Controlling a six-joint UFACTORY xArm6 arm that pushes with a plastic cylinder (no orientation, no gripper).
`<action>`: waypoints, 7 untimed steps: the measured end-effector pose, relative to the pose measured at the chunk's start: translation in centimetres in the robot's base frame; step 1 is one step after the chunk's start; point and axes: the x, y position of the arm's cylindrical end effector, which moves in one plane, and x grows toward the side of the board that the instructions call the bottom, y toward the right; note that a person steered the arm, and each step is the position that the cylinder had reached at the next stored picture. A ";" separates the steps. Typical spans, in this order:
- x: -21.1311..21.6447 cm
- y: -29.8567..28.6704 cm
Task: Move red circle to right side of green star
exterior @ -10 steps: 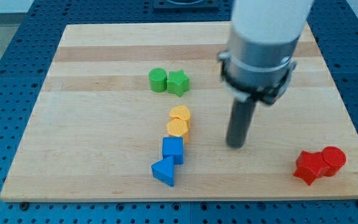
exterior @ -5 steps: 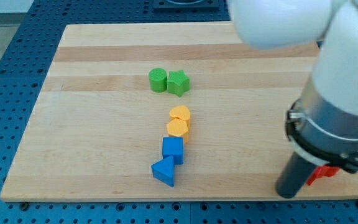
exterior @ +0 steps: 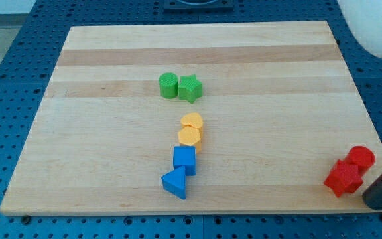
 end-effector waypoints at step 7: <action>-9.9 -1.1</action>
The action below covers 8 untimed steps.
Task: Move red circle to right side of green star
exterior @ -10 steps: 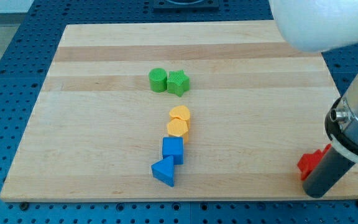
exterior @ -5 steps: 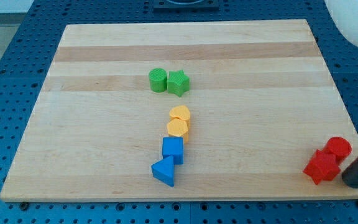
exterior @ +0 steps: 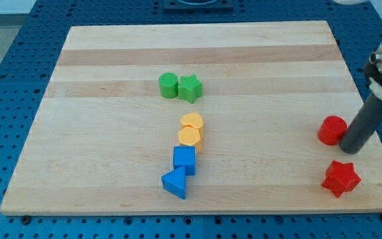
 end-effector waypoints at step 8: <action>-9.7 -11.5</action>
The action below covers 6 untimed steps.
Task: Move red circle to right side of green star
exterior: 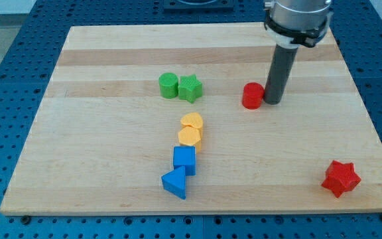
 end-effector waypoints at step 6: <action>-0.1 -6.4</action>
